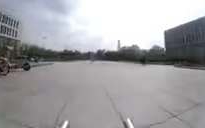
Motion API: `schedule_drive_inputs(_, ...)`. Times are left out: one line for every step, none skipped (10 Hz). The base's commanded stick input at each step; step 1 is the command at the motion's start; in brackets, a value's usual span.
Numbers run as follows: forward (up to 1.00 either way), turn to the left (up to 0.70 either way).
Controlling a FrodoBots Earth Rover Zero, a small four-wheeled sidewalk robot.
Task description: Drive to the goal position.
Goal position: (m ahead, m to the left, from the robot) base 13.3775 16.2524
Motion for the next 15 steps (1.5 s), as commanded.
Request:
schedule_drive_inputs(1.0,0.0)
schedule_drive_inputs(1.0,0.0)
schedule_drive_inputs(1.0,0.0)
schedule_drive_inputs(1.0,0.0)
schedule_drive_inputs(1.0,0.0)
schedule_drive_inputs(1.0,0.0)
schedule_drive_inputs(1.0,0.0)
schedule_drive_inputs(1.0,0.0)
schedule_drive_inputs(1.0,0.0)
schedule_drive_inputs(1.0,0.0)
schedule_drive_inputs(1.0,0.0)
schedule_drive_inputs(1.0,0.0)
schedule_drive_inputs(1.0,0.0)
schedule_drive_inputs(1.0,0.0)
schedule_drive_inputs(1.0,0.0)
